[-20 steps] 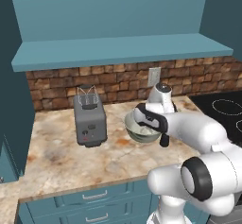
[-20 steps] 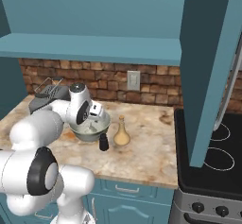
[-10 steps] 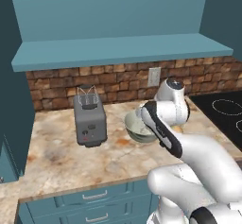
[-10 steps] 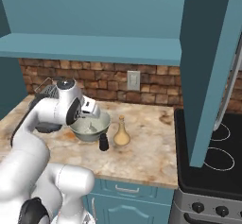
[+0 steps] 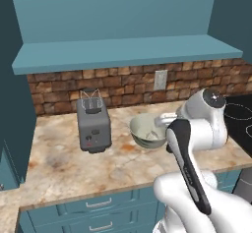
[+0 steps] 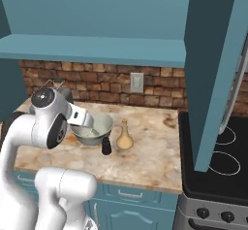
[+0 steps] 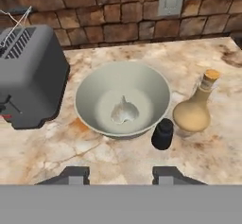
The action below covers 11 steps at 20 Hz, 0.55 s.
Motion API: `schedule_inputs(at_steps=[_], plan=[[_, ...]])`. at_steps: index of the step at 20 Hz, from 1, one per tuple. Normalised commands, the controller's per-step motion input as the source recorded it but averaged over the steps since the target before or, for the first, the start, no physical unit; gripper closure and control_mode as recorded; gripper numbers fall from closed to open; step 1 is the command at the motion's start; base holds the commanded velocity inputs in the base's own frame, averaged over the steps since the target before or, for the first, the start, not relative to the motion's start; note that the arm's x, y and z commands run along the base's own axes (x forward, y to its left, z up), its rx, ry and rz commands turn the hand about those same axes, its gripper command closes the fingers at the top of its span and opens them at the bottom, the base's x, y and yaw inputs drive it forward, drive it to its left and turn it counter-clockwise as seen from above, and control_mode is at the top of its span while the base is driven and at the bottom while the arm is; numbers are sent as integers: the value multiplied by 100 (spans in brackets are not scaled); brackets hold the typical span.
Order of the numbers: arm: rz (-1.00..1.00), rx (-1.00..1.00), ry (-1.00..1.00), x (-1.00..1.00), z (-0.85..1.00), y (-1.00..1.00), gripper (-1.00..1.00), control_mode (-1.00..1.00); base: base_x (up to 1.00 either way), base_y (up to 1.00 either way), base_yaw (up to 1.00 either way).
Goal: Retrieve the bottle and the shaker from the cabinet and place them next to the mixing bowl on the counter. Then add garlic from the fridge to the mixing bowl.
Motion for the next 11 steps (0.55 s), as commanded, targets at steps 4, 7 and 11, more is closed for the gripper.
schedule_inputs(at_steps=[4, 7, 11], plan=[[0, 0, 0, -92, 100, -28, -100, -100, 0, 0, 0], [0, 0, 0, -94, 100, -22, -100, -100, 0, 0, 0], [0, 0, -2, -99, 89, -12, -100, -100, 0, 0, 0]])
